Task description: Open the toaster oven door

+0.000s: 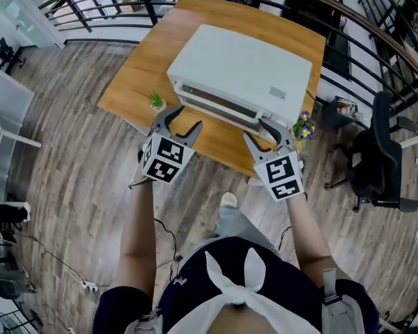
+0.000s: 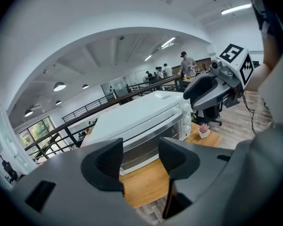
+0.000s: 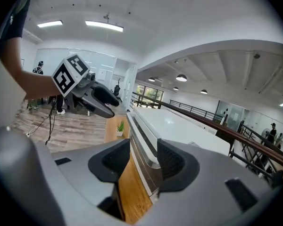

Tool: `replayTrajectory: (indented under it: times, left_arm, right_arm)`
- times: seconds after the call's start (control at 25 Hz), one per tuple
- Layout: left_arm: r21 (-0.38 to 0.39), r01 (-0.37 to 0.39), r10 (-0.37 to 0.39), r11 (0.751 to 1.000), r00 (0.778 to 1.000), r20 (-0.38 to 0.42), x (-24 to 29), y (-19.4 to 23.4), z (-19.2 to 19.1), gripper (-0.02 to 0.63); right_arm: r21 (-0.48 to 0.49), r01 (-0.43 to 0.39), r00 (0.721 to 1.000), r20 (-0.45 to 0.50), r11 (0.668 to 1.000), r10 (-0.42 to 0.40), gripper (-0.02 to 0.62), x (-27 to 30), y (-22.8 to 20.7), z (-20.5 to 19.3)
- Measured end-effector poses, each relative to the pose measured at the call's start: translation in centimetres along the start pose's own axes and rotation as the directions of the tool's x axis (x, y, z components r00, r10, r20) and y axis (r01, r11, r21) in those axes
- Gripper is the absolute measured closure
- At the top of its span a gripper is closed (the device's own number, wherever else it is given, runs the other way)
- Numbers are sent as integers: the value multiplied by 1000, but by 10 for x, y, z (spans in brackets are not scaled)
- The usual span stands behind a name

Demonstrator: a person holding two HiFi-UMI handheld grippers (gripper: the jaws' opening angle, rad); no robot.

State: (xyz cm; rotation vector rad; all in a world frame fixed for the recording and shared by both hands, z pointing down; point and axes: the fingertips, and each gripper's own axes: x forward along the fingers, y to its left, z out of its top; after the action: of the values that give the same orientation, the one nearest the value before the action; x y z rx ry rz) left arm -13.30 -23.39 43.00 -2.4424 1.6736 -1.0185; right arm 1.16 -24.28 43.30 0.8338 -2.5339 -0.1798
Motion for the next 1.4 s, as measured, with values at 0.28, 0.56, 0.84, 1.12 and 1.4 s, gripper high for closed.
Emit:
replayTrajectory:
  times: [0.28,0.56,0.84,1.12,1.4]
  left_arm:
    - [104,73,-65,992,994,-85,35,17,-13,368]
    - [191,128,-94,973,980,-176,60,41,-32,368]
    - [356,141,-52,924,967,-250,80,52,-40,387]
    - [327,168,-84,930,963,-257,82,53,-43,394]
    - [296,184,-116,937,966,-231,79,53,-46,396]
  right_arm:
    - [-16,-35,997,-64,999,34,414,35,-2,-7]
    - [-81,-93,986,-147,992,80,414,52,3,-24]
    - [-173,-69,979,-201,983,34,471,63,-2,-30]
    - [-154,-47,975,-220,987,12,478,65,-1,-32]
    - [-124,-17,983,-184,992,-7,474,65,1,-33]
